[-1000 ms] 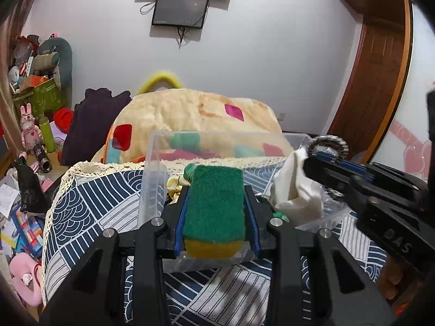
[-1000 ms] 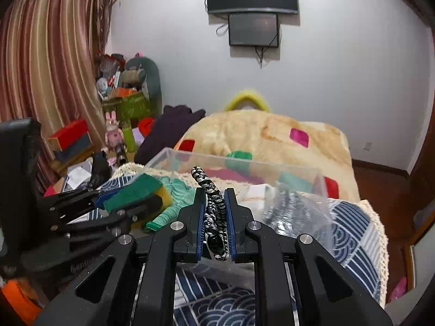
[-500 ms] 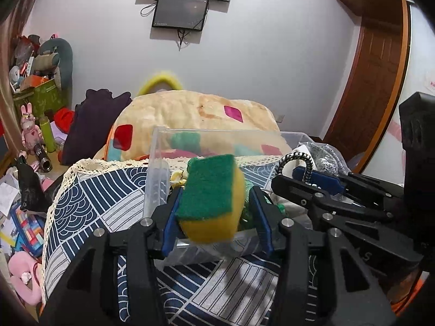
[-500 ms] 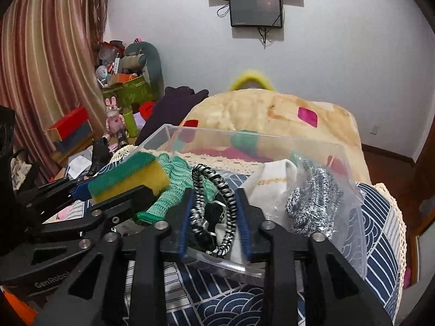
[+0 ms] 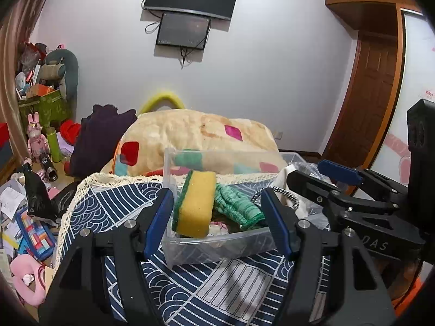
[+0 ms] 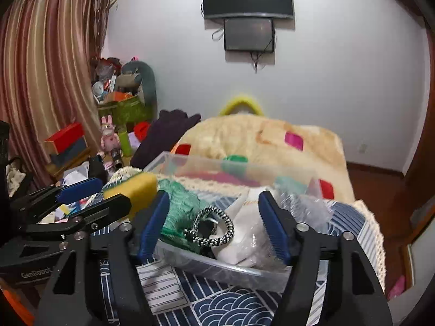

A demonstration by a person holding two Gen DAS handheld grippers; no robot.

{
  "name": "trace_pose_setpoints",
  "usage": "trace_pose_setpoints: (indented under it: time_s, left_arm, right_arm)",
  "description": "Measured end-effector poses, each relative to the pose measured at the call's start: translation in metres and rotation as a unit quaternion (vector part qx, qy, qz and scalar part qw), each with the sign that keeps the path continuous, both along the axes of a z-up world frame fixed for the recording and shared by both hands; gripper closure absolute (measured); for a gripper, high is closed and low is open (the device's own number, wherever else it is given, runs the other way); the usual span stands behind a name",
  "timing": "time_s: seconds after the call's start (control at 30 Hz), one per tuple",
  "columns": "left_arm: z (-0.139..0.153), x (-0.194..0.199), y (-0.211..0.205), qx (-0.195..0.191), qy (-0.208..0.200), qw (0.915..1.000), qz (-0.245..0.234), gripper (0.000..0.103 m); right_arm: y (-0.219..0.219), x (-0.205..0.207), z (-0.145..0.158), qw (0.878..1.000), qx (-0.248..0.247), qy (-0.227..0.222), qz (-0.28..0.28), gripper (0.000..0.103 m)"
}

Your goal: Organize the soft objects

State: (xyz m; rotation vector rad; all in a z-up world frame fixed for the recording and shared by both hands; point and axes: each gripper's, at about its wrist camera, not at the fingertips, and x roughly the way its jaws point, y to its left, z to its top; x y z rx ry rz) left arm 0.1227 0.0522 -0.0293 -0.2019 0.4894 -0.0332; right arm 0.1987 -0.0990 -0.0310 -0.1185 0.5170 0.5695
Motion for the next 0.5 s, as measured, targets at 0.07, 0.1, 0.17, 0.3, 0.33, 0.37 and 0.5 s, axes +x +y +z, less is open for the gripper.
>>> trace_pose_setpoints:
  time_s: [0.07,0.1,0.17,0.3,0.33,0.37,0.5]
  left_arm:
    - [0.006,-0.006,-0.002,0.009,-0.009,0.9999,0.004,0.037]
    - [0.008,-0.01,-0.003,0.015,-0.015,0.9998,0.006,0.037]
    - [0.014,-0.017,-0.006,0.022,-0.025,0.9994,0.005,0.037]
    - [0.029,-0.039,-0.01,0.02,-0.055,0.9983,0.001,0.036]
    - [0.032,-0.045,-0.011,0.022,-0.061,0.9979,0.001,0.035]
    - [0.035,-0.05,-0.013,0.025,-0.068,0.9974,0.0,0.033]
    - [0.045,-0.07,-0.02,0.031,-0.089,0.9955,-0.006,0.027]
  right_arm:
    - [-0.003,-0.006,0.006,1.0,0.006,-0.009,0.003,0.037]
    - [-0.005,-0.008,0.009,1.0,0.007,-0.016,0.002,0.037]
    - [-0.009,-0.017,0.015,0.999,0.008,-0.033,-0.002,0.037]
    - [-0.019,-0.035,0.024,0.998,0.015,-0.057,-0.002,0.032]
    - [-0.023,-0.04,0.026,0.998,0.017,-0.064,-0.004,0.031]
    - [-0.026,-0.045,0.027,0.997,0.019,-0.07,-0.007,0.03]
    - [-0.044,-0.06,0.036,0.996,0.04,-0.083,-0.017,0.029]
